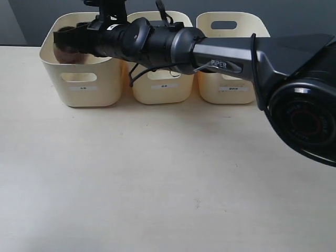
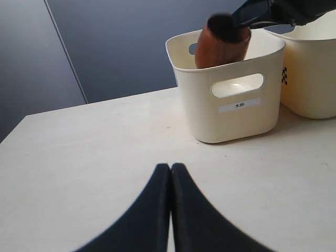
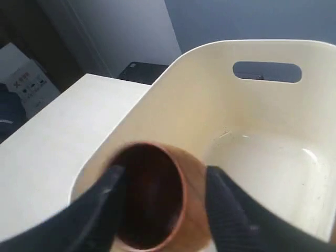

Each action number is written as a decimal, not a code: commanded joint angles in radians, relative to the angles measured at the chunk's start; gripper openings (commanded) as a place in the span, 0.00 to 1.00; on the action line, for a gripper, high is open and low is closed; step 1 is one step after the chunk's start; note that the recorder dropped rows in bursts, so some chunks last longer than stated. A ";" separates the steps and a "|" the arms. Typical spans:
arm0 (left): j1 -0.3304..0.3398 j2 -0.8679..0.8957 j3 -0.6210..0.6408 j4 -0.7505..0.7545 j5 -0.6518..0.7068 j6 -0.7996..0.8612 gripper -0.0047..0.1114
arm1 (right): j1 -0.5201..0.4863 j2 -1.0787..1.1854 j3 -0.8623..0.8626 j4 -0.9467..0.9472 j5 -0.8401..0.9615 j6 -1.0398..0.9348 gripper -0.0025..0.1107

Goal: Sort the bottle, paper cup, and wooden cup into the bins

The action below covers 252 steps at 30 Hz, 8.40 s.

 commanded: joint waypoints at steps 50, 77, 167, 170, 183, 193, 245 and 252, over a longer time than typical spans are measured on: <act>-0.003 -0.005 0.001 -0.005 -0.001 -0.002 0.04 | -0.004 -0.774 0.502 -0.893 0.556 0.607 0.02; -0.003 -0.005 0.001 -0.005 -0.001 -0.002 0.04 | -0.004 -1.582 1.212 -1.255 0.573 1.001 0.02; -0.003 -0.005 0.001 -0.003 -0.001 -0.002 0.04 | -0.807 -2.267 1.874 -0.848 0.193 0.792 0.02; -0.003 -0.005 0.001 -0.003 -0.001 -0.002 0.04 | -0.870 -2.306 1.874 -0.845 0.226 0.792 0.02; -0.003 -0.005 0.001 -0.005 -0.001 -0.002 0.04 | -0.902 -2.306 1.874 -0.878 0.190 0.756 0.02; -0.003 -0.005 0.001 -0.005 -0.001 -0.002 0.04 | -0.902 -2.306 1.874 -0.979 0.151 0.696 0.02; -0.003 -0.005 0.001 -0.005 -0.001 -0.002 0.04 | -0.902 -2.306 1.874 -0.955 0.165 0.849 0.02; -0.003 -0.005 0.001 -0.005 -0.001 -0.002 0.04 | -0.902 -2.306 1.874 -0.955 0.165 0.849 0.02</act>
